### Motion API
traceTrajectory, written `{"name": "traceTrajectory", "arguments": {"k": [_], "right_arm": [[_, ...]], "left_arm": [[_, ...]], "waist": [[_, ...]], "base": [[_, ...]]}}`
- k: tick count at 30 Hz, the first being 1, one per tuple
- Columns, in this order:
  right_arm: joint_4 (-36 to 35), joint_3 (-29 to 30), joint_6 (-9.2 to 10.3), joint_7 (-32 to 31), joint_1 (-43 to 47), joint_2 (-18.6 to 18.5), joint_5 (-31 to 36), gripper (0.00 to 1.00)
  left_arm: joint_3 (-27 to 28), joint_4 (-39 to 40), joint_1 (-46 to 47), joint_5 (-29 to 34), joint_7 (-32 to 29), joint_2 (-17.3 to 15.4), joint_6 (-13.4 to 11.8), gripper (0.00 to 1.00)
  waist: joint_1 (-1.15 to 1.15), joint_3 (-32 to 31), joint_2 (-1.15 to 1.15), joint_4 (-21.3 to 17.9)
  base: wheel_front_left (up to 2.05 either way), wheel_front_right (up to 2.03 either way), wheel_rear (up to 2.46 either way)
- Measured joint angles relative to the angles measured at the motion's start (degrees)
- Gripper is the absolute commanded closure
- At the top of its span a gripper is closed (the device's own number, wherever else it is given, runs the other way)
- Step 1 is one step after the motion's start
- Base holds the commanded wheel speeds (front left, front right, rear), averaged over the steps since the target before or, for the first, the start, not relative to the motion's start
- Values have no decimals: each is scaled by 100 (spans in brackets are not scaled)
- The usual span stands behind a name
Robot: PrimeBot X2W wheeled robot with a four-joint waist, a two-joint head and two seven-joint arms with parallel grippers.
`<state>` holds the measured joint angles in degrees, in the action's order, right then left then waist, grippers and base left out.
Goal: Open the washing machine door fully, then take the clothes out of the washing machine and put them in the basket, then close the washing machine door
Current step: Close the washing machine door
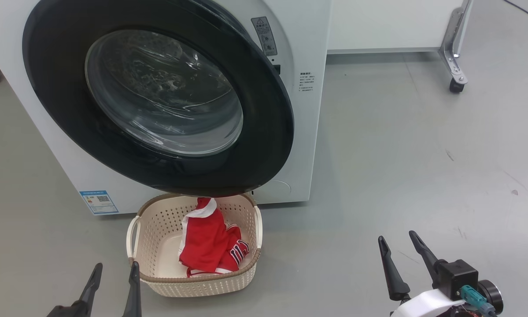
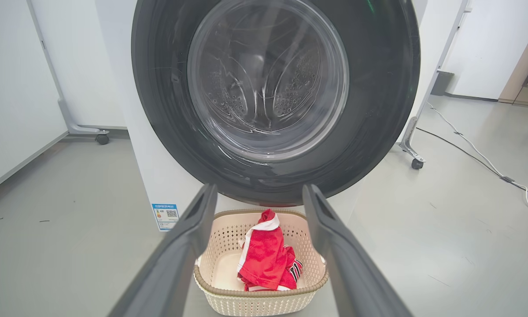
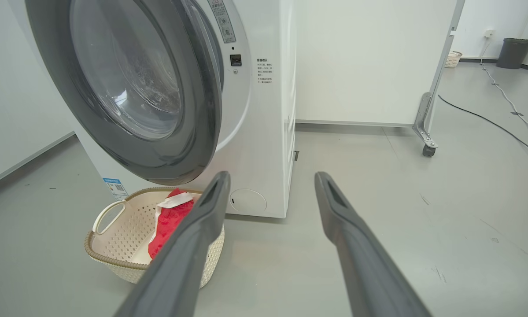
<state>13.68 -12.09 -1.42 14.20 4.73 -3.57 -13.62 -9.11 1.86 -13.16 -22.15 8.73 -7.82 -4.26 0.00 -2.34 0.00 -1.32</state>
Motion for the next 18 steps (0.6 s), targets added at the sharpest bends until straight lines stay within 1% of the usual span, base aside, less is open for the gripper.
{"name": "traceTrajectory", "arguments": {"k": [9, 10, 11, 12, 13, 15, 18], "right_arm": [[0, -11, 0, -1, 1, -2, 0, 0], [0, -11, 0, -1, 0, -2, 0, 2], [-2, -11, 0, -2, 0, -2, 0, 50], [-3, -12, -1, -2, 0, -2, 0, 80], [-3, -25, -3, -2, 0, -8, 0, 96], [-5, -33, -13, -2, -1, -19, 0, 100], [-13, -35, -30, -23, -10, -74, 1, 100]], "left_arm": [[-7, -71, 1, 34, 44, 9, -7, 0], [-7, -79, 1, 42, 49, 10, -7, 0], [-8, -83, 2, 43, 52, 10, -7, 0], [-8, -87, 3, 45, 52, 10, -7, 0], [-10, -90, 5, 49, 53, 11, -7, 0], [-21, -91, 12, 51, 85, 15, -7, 0], [-45, -87, 25, 59, 99, 24, -7, 0]], "waist": [[0, 31, 0, -26], [0, 36, 0, -28], [0, 42, 0, -29], [0, 48, 0, -29], [0, 54, 0, -28], [0, 67, 0, -23], [0, 96, 0, -7]], "base": [[0, 0, 0], [0, 0, 0], [0, 0, 0], [0, 0, 0], [0, 0, 0], [0, 0, 0], [0, 0, 0]]}}
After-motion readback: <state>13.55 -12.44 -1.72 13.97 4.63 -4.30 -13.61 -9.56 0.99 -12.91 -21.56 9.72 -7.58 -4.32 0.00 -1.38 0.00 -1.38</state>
